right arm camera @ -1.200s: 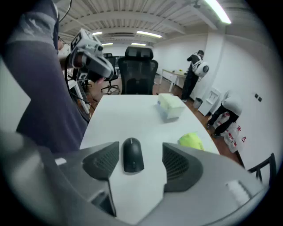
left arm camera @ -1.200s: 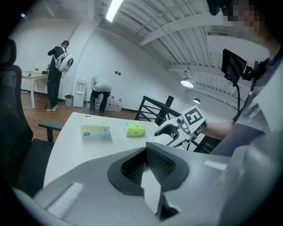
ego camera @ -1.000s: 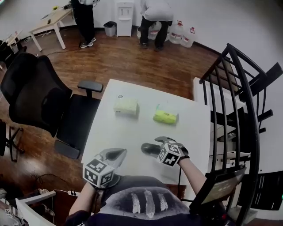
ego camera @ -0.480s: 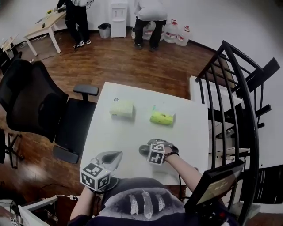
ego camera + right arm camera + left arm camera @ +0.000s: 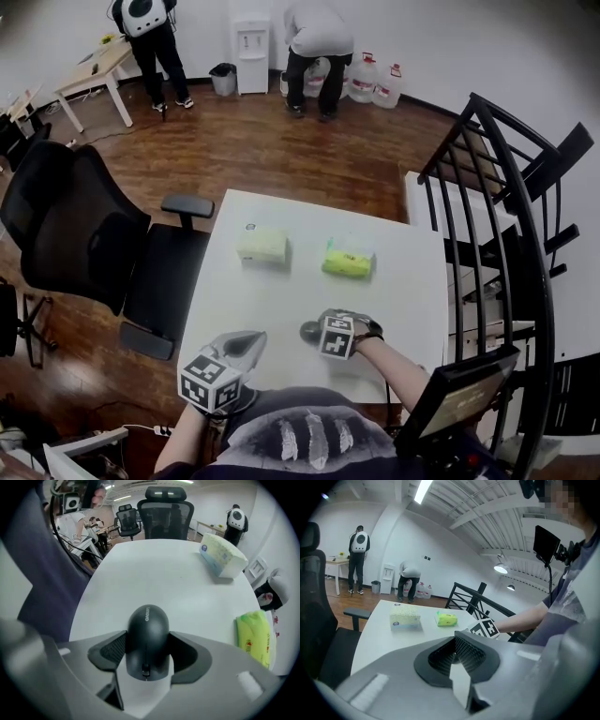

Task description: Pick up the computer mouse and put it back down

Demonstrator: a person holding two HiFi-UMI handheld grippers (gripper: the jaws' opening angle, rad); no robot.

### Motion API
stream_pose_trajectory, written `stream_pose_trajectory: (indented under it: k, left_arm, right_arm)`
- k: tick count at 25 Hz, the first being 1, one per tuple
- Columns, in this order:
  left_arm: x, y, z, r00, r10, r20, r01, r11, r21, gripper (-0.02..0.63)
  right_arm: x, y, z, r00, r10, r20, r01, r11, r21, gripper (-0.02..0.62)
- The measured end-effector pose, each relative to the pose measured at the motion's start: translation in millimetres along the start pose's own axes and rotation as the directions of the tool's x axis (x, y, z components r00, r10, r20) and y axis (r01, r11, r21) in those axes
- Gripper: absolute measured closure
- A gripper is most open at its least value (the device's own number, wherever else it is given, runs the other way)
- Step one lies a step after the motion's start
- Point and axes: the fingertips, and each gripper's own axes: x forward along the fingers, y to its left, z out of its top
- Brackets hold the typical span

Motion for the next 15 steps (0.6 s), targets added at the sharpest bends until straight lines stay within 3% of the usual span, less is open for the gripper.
stream_pose_trajectory:
  k: [15]
  left_arm:
    - [-6.2, -2.0, -2.9, 1.0, 0.015, 0.019, -0.015, 1.0, -0.008, 0.591]
  right_arm:
    - [-2.6, -0.6, -0.3, 1.0, -0.008, 0.028, 0.007, 1.0, 0.02, 0.307]
